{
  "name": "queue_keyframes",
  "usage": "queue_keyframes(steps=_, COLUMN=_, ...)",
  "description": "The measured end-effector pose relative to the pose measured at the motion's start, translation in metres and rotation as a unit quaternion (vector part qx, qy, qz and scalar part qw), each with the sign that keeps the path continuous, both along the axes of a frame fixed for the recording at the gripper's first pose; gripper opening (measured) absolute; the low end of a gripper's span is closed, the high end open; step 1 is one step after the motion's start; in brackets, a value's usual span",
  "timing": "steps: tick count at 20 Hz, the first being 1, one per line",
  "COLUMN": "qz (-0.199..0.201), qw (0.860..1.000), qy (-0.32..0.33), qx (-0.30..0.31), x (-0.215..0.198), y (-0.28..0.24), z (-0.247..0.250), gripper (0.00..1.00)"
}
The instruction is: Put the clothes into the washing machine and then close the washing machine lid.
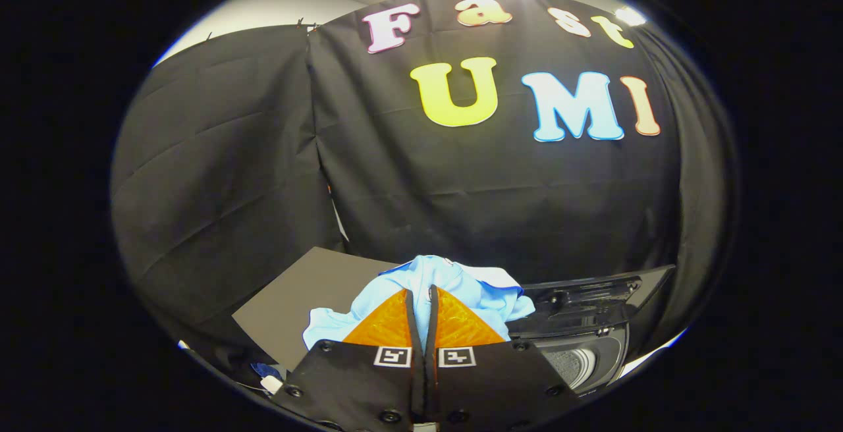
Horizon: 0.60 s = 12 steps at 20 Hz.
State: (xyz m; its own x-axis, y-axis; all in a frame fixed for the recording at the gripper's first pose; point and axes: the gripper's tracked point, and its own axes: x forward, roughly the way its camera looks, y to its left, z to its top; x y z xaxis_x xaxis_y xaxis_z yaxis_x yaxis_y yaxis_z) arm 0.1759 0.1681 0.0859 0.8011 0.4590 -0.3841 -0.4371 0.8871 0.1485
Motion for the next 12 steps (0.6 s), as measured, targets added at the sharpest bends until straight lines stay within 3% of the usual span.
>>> queue_keyframes(steps=12, qz=-0.06, qw=0.998, qy=-0.002, qx=-0.016, x=0.0, y=-0.091, z=-0.015, gripper=0.01)
